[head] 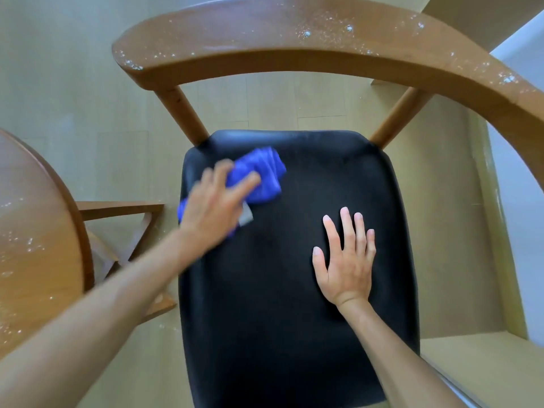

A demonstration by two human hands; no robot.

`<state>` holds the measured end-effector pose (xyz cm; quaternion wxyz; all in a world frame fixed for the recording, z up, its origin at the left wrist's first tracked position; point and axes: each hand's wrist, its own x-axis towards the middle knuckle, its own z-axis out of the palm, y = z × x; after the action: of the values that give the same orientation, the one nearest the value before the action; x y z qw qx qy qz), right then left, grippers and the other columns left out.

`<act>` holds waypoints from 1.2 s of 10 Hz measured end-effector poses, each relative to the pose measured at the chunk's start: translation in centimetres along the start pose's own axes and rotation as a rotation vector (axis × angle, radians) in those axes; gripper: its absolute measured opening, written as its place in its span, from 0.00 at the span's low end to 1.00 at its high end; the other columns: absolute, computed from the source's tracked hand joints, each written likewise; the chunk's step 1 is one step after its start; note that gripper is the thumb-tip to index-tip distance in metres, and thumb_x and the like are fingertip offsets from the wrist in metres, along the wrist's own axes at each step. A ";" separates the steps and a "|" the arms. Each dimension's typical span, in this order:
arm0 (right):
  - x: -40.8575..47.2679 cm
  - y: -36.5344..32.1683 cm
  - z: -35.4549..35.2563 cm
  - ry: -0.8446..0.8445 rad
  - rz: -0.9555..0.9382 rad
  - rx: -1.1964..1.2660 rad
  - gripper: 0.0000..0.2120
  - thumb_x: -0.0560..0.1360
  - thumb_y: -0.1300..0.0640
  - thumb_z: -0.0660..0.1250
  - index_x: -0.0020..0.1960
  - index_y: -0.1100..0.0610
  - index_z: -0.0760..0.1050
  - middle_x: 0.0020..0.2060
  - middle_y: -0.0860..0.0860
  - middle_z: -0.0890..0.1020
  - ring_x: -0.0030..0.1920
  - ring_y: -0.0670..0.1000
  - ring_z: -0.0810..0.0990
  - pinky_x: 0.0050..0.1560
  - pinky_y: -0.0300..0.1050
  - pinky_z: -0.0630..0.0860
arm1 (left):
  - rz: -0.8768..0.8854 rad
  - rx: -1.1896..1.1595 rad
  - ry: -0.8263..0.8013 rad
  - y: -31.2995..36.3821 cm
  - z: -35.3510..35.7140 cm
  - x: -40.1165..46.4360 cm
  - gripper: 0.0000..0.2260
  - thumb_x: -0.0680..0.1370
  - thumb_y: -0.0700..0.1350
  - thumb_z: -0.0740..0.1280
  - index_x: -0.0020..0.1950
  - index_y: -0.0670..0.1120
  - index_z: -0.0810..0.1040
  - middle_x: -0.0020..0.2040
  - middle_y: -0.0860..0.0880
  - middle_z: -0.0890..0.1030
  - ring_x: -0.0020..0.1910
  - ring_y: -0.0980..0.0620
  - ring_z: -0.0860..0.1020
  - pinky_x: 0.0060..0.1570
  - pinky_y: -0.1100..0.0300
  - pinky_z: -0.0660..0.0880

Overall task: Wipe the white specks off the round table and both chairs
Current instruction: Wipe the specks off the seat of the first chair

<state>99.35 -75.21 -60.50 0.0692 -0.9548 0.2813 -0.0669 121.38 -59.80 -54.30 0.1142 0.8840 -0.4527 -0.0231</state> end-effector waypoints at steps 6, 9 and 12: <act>0.1 0.0 0.0 -0.018 0.005 0.005 0.27 0.77 0.46 0.57 0.74 0.53 0.65 0.76 0.57 0.62 0.77 0.60 0.57 0.75 0.63 0.53 | 0.685 -0.128 -0.475 10.5 0.0 -18.1 0.13 0.75 0.39 0.54 0.47 0.55 0.73 0.45 0.47 0.74 0.27 0.50 0.72 0.26 0.62 0.71; 0.0 0.1 -0.1 -0.025 0.008 0.022 0.27 0.77 0.47 0.57 0.74 0.52 0.65 0.76 0.57 0.62 0.77 0.60 0.57 0.75 0.62 0.52 | 0.063 0.000 -0.011 3.5 1.9 2.4 0.24 0.68 0.45 0.70 0.63 0.53 0.69 0.59 0.39 0.71 0.43 0.38 0.74 0.35 0.47 0.76; 0.5 0.4 -1.4 -0.065 0.080 0.363 0.24 0.75 0.56 0.52 0.69 0.54 0.72 0.74 0.52 0.66 0.76 0.54 0.57 0.75 0.53 0.48 | 0.121 -0.144 -0.079 8.3 2.0 -3.2 0.26 0.62 0.42 0.72 0.59 0.51 0.72 0.56 0.42 0.69 0.38 0.41 0.72 0.27 0.56 0.70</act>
<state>99.32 -75.95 -59.12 0.2522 -0.9163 0.2998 -0.0828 112.57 -62.29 -54.55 0.1608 0.8430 -0.5065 -0.0834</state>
